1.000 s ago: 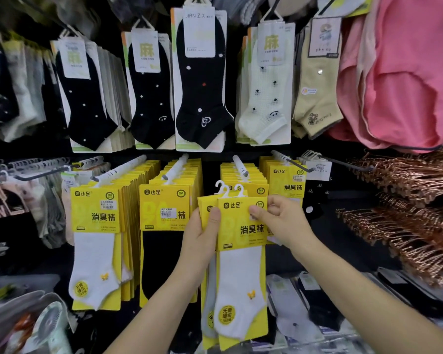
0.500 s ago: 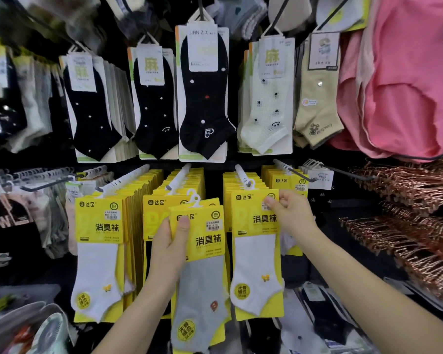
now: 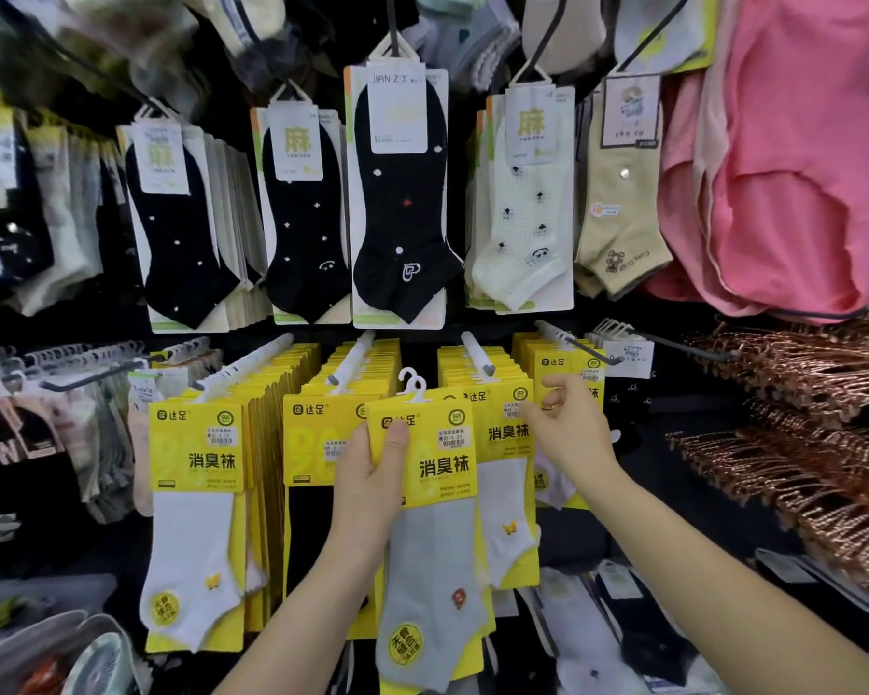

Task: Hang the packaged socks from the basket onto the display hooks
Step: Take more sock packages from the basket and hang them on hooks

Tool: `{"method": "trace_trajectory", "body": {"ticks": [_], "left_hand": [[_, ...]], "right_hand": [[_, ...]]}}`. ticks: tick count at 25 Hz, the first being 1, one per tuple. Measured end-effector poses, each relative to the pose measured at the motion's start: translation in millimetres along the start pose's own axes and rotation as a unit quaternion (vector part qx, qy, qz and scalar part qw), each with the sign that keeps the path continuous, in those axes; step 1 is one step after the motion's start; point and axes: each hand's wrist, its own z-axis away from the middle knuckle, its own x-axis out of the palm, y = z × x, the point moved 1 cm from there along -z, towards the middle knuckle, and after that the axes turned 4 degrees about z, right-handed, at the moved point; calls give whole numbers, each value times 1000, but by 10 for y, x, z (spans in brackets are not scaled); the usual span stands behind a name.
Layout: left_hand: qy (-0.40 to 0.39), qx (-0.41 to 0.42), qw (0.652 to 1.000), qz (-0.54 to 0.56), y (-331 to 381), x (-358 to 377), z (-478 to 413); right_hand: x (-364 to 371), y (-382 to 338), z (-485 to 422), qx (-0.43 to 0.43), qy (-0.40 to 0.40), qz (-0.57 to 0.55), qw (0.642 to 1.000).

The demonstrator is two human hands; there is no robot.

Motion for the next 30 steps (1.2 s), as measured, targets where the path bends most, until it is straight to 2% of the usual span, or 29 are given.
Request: {"method": "trace_trajectory", "body": {"ticks": [3,6,10,14,20,28,30], "left_hand": [[-9,2,1000,22,4,126,30],[-31,2,999,14,36,289,71],[-36,-18,999,18,8,311,105],[30,-12,999,-6,-39,95,64],[71,37,996,-34,-3,-224,106],[20,42,997,-54,31,-190,157],[5,28,999,-38,7,-112,170]], "right_hand": [[13,-62,253,-36,-53,-94,993],[24,-103,403,-58,-103,-63,991],[-167,-24,352,69,-109,-169,977],[-249,-7,247,121,-80,-216,965],[-110,-46,19,86,-57,-131,986],[-15,42,2,57,-37,-58,996],[-104,71,118,26,0,-18,999]]}}
